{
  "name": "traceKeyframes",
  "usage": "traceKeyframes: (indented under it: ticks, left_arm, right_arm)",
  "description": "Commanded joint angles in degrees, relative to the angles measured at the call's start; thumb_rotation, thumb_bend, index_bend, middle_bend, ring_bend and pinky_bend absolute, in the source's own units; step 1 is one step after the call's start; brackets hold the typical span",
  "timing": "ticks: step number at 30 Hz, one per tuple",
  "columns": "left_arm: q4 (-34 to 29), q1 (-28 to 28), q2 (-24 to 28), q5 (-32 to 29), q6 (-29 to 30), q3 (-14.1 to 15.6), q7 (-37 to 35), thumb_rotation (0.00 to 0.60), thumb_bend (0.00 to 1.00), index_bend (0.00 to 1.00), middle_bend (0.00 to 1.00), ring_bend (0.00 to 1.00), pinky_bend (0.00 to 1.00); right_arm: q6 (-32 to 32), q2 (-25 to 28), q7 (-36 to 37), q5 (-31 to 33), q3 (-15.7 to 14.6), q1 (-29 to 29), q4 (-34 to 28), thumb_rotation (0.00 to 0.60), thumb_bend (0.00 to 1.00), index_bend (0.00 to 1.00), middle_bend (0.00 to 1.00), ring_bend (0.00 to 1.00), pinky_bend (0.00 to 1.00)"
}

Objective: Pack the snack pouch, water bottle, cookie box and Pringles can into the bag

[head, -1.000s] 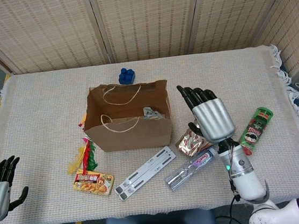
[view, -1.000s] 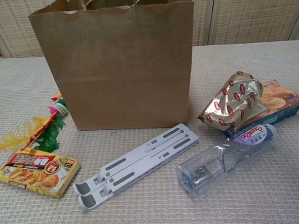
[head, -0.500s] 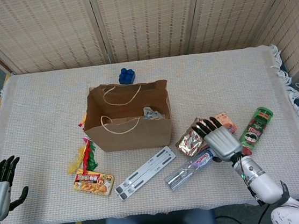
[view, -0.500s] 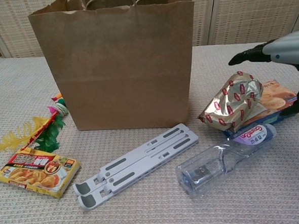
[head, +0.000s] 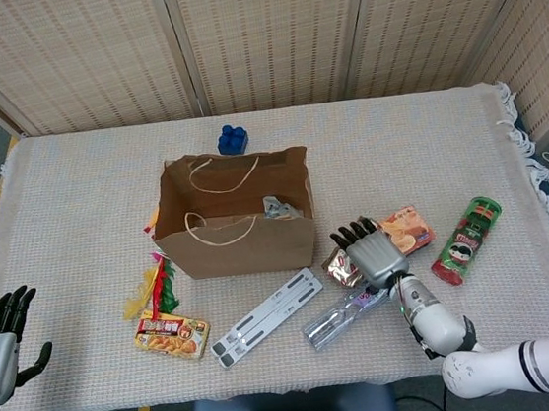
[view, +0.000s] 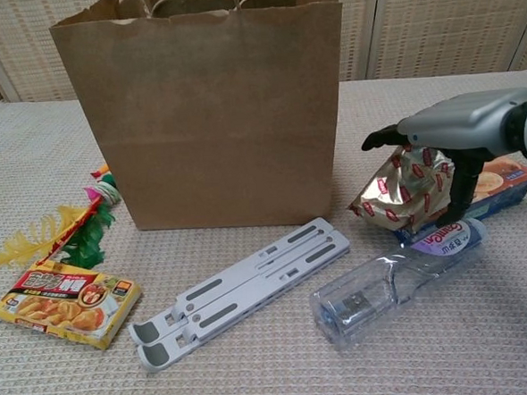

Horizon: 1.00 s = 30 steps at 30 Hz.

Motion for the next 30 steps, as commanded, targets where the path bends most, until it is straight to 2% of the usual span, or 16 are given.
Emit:
traceKeyframes:
  ticks: [1,3,4,7,9,12,19,24,26,30]
  left_arm:
    - [0.1,0.0,0.1,0.0,-0.1,0.0,-0.2,0.6,0.35,0.0,0.0,0.0,0.0]
    - [0.1,0.0,0.1,0.1,-0.1,0.0,-0.4,0.6,0.35,0.0,0.0,0.0,0.0]
    - [0.1,0.0,0.1,0.1,-0.1,0.0,-0.5,0.6,0.35,0.0,0.0,0.0,0.0]
    - [0.2,0.0,0.1,0.2,-0.1,0.1,-0.6,0.6,0.35,0.0,0.0,0.0,0.0]
    - [0.2,0.0,0.1,0.2,-0.1,0.1,-0.6,0.6,0.35,0.0,0.0,0.0,0.0]
    - [0.1,0.0,0.1,0.2,0.0,0.1,-0.5,0.6,0.35,0.0,0.0,0.0,0.0]
    - [0.0,0.0,0.0,0.1,0.1,0.0,0.1,0.6,0.36,0.0,0.0,0.0,0.0]
    - [-0.1,0.0,0.0,0.0,0.1,0.0,0.3,0.6,0.36,0.0,0.0,0.0,0.0]
    - [-0.2,0.1,-0.1,-0.1,0.2,0.0,0.8,0.6,0.35,0.0,0.0,0.0,0.0]
    - [-0.4,0.2,-0.3,-0.3,0.4,-0.1,1.2,0.6,0.35,0.0,0.0,0.0,0.0]
  right_arm:
    - [0.4,-2.9,-2.3,4.5,0.5,2.6,2.2,0.6,0.13,0.02,0.06,0.03,0.06]
    - [0.7,-3.6,-2.6,5.5,0.4,3.2,2.6,0.6,0.23,0.12,0.14,0.12,0.16]
    - [0.7,-3.7,-2.4,5.4,0.3,3.3,2.7,0.6,0.26,0.2,0.2,0.18,0.24]
    - [1.5,-3.7,-1.4,3.6,-0.4,2.8,2.6,0.6,0.34,0.46,0.43,0.47,0.55]
    - [2.0,-3.2,-0.7,1.7,-1.0,2.3,2.4,0.6,0.36,0.56,0.51,0.57,0.65]
    - [3.3,-0.9,2.0,-2.1,-1.5,0.6,0.8,0.6,0.37,0.6,0.54,0.59,0.68]
    - [6.7,7.7,10.4,-12.1,-1.7,-4.3,-4.7,0.6,0.38,0.6,0.54,0.59,0.68]
    - [8.1,12.2,14.2,-16.2,-1.1,-6.3,-7.2,0.6,0.37,0.6,0.55,0.59,0.68]
    - [12.3,18.6,17.5,-19.7,2.1,-7.7,-11.3,0.6,0.37,0.6,0.55,0.59,0.68]
    - [14.9,23.7,20.8,-21.5,7.0,-7.9,-14.7,0.6,0.37,0.6,0.55,0.59,0.68]
